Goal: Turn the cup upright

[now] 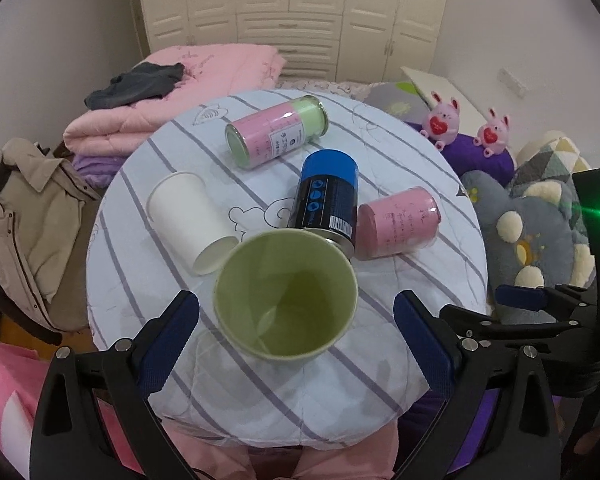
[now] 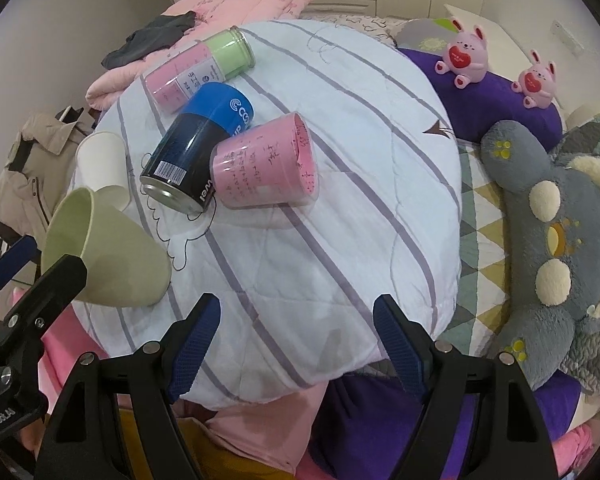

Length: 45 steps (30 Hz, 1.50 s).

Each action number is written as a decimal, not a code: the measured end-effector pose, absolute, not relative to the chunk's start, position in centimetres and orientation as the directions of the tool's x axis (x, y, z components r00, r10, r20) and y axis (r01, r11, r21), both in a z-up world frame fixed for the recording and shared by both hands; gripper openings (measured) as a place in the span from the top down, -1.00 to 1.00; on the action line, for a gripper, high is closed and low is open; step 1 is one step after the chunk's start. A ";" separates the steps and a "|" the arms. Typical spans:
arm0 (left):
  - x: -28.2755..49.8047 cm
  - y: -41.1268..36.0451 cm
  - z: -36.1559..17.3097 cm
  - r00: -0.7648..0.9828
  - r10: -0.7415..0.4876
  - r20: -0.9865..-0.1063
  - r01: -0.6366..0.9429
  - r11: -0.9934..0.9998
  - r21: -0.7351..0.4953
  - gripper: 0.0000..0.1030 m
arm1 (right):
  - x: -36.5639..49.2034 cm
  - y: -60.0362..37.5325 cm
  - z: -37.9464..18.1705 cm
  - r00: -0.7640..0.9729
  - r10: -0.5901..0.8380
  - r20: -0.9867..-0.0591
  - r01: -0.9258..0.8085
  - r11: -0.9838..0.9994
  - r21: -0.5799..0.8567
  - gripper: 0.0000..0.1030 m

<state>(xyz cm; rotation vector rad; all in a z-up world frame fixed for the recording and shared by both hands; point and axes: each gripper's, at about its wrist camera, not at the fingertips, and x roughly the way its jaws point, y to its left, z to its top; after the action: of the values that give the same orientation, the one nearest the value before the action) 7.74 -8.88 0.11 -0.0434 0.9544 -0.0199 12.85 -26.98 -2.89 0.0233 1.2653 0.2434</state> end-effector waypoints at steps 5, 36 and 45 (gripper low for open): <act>6.2 -8.4 0.5 0.594 -0.044 -0.803 0.015 0.999 -0.044 -0.93 | 11.4 -27.0 -2.1 0.308 0.203 -0.929 -0.148 0.975 0.164 -0.56; -1.0 -2.4 0.6 0.874 -0.093 -0.478 0.104 0.995 -0.004 -0.93 | 2.0 -22.5 -0.8 0.658 0.316 -0.684 -0.148 0.944 0.294 -0.56; -0.8 -1.4 -0.1 0.916 -0.120 -0.384 0.113 0.993 -0.040 -0.93 | 0.5 -21.4 -0.3 0.799 0.249 -0.547 -0.151 0.964 0.217 -0.56</act>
<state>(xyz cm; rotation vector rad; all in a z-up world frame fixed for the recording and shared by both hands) -0.78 -1.41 -0.12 -0.0168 0.3961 -0.1197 0.48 -21.38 -0.29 0.1659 0.6084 0.2156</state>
